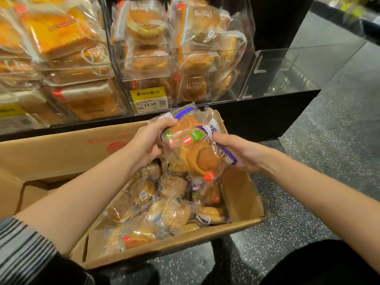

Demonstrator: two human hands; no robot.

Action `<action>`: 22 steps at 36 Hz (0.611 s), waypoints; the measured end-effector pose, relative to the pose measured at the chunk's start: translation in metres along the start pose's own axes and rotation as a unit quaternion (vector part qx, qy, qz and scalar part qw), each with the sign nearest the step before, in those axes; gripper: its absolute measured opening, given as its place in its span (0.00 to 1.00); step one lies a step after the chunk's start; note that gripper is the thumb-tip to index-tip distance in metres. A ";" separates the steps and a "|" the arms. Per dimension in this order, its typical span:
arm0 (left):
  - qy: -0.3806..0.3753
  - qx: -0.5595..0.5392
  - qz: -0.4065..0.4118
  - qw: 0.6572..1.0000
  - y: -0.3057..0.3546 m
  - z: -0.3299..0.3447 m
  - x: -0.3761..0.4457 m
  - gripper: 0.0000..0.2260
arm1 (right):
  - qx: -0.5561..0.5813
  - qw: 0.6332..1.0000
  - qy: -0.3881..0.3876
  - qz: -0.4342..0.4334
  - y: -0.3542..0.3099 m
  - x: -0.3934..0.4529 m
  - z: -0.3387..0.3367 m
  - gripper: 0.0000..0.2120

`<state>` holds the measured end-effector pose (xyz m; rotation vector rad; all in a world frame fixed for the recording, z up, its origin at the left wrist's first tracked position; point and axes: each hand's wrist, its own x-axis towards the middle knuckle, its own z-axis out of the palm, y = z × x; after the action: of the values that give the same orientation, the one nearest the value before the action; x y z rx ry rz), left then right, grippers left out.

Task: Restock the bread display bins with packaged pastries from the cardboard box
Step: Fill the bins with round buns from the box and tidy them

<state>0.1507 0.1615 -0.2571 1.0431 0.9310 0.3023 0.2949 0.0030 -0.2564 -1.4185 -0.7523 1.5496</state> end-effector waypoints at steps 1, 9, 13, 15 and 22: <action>0.003 0.006 0.001 1.000 0.004 0.004 -0.003 0.14 | 0.014 1.000 -0.025 -0.011 -0.001 -0.002 -0.001 0.39; 0.005 0.020 0.047 0.999 0.041 0.026 -0.042 0.10 | 0.204 0.972 0.000 -0.112 -0.011 -0.015 -0.014 0.15; -0.018 0.047 0.083 0.995 0.045 0.035 -0.051 0.16 | 0.249 0.958 0.049 -0.137 -0.021 -0.025 -0.010 0.15; -0.027 0.032 0.087 0.995 0.042 0.040 -0.054 0.14 | 0.270 0.951 0.063 -0.140 -0.024 -0.027 -0.009 0.19; -0.046 -0.030 0.064 0.996 0.048 0.063 -0.045 0.13 | 0.313 0.926 0.127 -0.167 -0.023 -0.040 -0.015 0.17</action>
<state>0.1821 0.1198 -0.1830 1.0556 0.7699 0.3838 0.3131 -0.0251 -0.2208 -0.9262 -0.2741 1.1605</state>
